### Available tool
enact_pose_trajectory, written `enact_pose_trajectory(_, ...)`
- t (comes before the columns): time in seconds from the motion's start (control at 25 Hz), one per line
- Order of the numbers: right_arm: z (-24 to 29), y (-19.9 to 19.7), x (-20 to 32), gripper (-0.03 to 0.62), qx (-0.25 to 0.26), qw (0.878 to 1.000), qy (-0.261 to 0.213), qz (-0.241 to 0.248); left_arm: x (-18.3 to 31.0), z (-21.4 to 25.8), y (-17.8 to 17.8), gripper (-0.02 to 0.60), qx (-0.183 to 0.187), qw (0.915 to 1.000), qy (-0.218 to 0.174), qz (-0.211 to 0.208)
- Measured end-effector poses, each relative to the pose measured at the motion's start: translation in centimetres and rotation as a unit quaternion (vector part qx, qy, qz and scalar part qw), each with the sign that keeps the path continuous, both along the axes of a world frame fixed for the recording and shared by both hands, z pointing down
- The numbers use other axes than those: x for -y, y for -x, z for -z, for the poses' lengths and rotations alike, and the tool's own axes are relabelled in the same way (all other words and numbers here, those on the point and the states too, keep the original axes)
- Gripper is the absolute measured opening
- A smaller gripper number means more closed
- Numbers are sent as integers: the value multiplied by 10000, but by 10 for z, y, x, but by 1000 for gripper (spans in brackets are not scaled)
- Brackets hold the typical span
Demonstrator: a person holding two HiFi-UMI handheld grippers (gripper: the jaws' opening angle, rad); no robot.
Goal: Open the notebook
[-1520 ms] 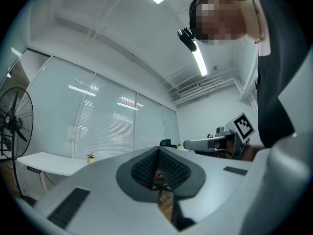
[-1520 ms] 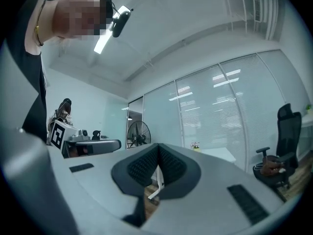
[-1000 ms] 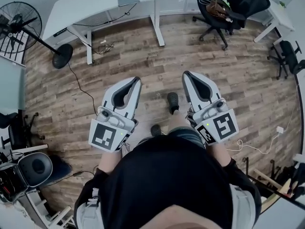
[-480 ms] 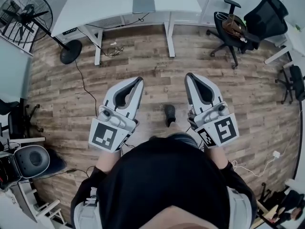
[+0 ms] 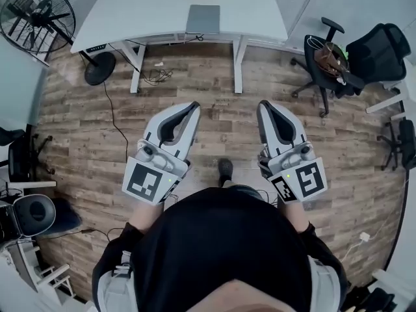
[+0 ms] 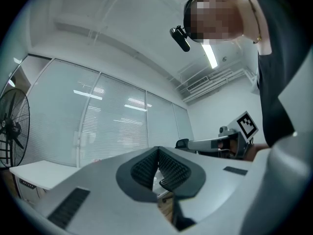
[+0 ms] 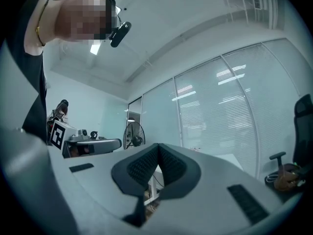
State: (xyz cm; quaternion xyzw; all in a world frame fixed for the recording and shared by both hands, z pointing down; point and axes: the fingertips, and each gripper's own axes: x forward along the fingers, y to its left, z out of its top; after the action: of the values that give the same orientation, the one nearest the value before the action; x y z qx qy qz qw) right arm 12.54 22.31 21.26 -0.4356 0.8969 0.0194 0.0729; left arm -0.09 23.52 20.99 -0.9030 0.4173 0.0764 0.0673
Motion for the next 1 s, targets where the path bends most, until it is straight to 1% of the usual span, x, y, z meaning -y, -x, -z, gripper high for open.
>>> enact_pose_trajectory(0.16,-2,-5,31,5,83,9996,69,260,33,1,-15,10,65,10000,15,26)
enact_pose_trajectory(0.36,-2,-14,67,5,131,9989,82,438,68,8,-29,11,59,9998,-102,129)
enact_pose_trajectory(0.52,-3,-22,88,5,117,9982,99,578,90,9,-39,9,74,9997,-107,229)
enact_pose_trajectory(0.72,-6,-22,108,5,116,9974,167,692,108,5,-36,9,98,9991,22,400)
enact_pose_trajectory(0.84,-7,-19,116,5,122,9978,180,628,114,5,-32,9,159,9993,56,321)
enact_pose_trajectory(1.0,-7,-16,115,5,103,9983,170,556,115,5,-28,9,88,9996,32,274)
